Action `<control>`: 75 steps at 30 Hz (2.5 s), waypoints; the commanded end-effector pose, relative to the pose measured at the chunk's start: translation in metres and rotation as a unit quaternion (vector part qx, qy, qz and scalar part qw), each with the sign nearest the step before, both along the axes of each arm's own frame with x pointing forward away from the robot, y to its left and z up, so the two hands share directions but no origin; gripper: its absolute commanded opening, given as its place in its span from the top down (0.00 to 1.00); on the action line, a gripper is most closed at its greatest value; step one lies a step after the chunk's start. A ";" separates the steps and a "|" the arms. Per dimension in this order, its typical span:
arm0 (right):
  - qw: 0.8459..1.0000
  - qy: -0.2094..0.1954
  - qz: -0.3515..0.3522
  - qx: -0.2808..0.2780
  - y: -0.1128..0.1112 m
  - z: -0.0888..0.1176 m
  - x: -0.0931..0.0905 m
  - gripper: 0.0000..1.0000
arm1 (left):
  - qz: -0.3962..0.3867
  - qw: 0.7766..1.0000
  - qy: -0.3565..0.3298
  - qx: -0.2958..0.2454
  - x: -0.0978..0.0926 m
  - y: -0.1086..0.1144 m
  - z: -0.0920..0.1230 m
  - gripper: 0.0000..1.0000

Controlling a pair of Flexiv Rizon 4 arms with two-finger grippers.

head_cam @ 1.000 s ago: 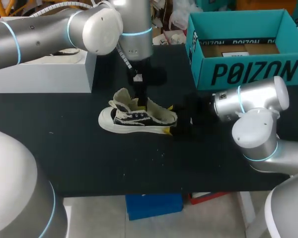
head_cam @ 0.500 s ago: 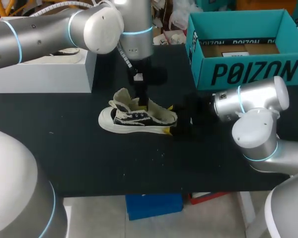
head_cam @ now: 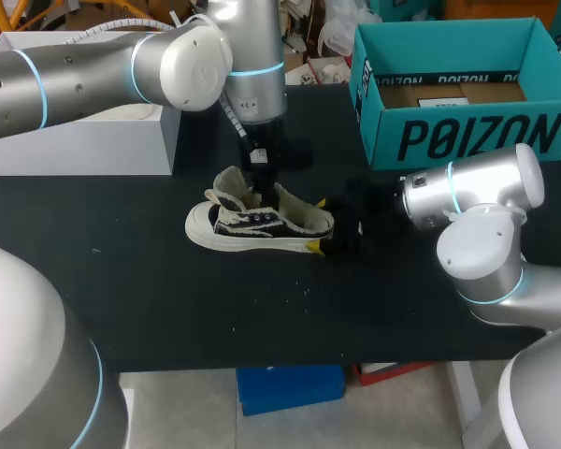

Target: Take the shoe out of the shoebox, open the shoe tongue, remove and reinsert the insole, then place the shoe into the shoebox

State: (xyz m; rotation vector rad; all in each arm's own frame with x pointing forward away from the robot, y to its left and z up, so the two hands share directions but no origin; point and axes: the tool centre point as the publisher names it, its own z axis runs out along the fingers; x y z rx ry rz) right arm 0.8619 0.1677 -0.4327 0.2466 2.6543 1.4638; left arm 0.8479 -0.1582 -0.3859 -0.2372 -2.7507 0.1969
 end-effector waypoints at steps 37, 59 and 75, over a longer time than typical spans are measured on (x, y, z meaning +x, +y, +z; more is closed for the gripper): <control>1.000 0.001 -0.001 -0.001 -0.001 -0.001 0.001 1.00 | 0.061 0.995 -0.076 0.035 -0.017 0.001 -0.033 0.55; 1.000 0.001 -0.001 -0.001 -0.001 -0.001 0.001 1.00 | 0.129 0.957 -0.242 0.089 -0.006 0.026 -0.059 0.66; 1.000 0.001 -0.001 -0.001 -0.001 -0.001 0.001 1.00 | 0.161 0.911 -0.372 0.073 0.022 0.037 -0.063 0.65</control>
